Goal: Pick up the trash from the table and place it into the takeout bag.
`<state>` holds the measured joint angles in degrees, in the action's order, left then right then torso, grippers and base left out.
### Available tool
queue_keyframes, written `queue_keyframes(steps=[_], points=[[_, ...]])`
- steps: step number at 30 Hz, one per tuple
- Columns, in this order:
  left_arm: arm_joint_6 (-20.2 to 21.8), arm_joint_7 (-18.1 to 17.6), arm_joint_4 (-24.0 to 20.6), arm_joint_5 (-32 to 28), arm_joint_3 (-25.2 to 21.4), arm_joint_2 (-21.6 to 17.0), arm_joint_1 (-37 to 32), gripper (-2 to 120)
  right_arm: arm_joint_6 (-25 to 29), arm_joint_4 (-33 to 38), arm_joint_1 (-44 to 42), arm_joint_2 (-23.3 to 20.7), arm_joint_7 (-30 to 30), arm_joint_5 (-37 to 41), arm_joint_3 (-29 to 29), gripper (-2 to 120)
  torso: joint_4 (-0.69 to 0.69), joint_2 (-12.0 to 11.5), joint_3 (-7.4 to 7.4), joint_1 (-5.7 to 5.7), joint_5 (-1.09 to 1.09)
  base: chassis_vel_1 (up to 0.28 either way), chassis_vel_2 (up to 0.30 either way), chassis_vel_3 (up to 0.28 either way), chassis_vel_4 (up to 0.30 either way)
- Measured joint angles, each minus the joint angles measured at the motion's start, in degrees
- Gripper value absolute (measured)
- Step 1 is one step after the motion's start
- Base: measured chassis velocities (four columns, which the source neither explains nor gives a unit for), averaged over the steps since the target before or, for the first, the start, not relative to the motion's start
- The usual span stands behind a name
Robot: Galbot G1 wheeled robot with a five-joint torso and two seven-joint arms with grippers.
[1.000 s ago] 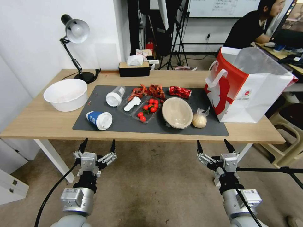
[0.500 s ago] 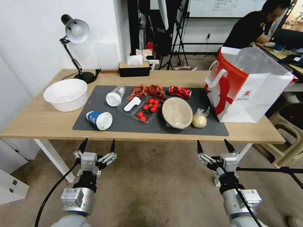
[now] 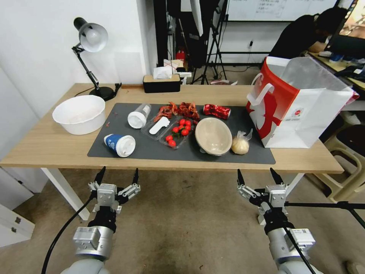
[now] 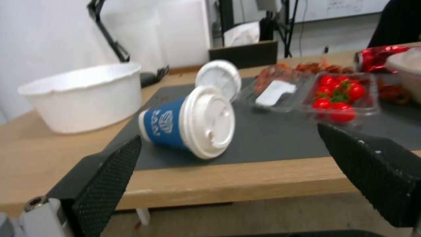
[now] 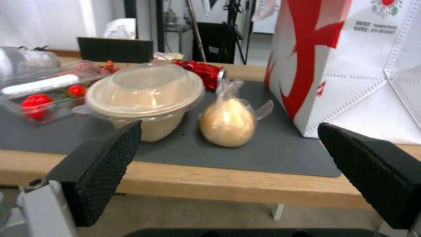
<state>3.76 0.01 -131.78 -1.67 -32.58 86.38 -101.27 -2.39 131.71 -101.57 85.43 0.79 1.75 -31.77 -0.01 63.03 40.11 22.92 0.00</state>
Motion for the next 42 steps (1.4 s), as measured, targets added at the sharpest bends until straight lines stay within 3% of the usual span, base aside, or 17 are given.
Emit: queue_keyframes(steps=[1,4,6,7,9,12,23,29,42], points=[[0.0,0.0,0.0,0.0,0.0,0.0,0.0,100,0.0,0.0,0.0,0.0,0.0,0.0,0.0,100,0.0,0.0,0.0,0.0,0.0,0.0,0.0,0.0,0.0],[6.18,0.11,0.0,-2.6,-1.74,0.8,2.9,100,-6.18,-0.53,3.97,-1.35,2.12,4.35,-1.21,100,0.01,0.0,0.0,0.0,0.01,0.0,0.0,0.0,0.0],[6.95,0.12,0.01,-2.93,-1.96,0.9,3.25,100,-6.99,-0.6,4.49,-1.52,2.39,4.9,-1.36,100,0.01,0.0,0.0,0.0,0.01,0.0,0.0,0.0,0.0],[10.54,0.19,0.04,-4.44,-2.98,1.37,5.03,100,-10.58,-0.91,6.89,-2.33,3.62,7.45,-2.03,100,0.01,0.0,0.0,0.0,0.0,0.0,0.0,0.0,0.0],[10.71,0.22,0.05,-4.67,-3.05,1.37,5.41,100,-10.7,-0.93,7.83,-2.48,3.67,7.91,-2.02,100,0.01,0.0,0.0,0.01,0.01,0.0,0.0,0.0,0.0],[14.27,0.42,1.2,-7.93,-5.22,1.81,7.9,100,-14.68,-2.18,11.78,-4.67,5.22,12.99,-2.81,100,0.02,0.0,-0.01,0.0,0.0,0.0,0.0,0.0,0.0],[12.66,1.03,2.25,-9.0,-6.0,1.98,7.74,100,-14.12,-6.86,18.87,-10.41,7.94,20.15,0.14,100,0.01,-0.01,0.0,0.01,0.0,0.0,0.0,0.0,0.0],[11.23,1.24,2.86,-8.28,-5.73,2.25,7.59,100,-16.79,-9.73,22.75,-13.55,9.54,22.89,0.94,100,0.01,-0.01,0.0,0.01,0.0,0.0,0.0,0.0,0.0],[9.32,1.43,3.51,-7.41,-5.8,2.79,7.43,100,-20.24,-17.04,29.56,-15.71,11.25,26.03,5.11,100,0.01,-0.01,0.0,0.0,0.0,0.0,0.0,0.0,0.0]])
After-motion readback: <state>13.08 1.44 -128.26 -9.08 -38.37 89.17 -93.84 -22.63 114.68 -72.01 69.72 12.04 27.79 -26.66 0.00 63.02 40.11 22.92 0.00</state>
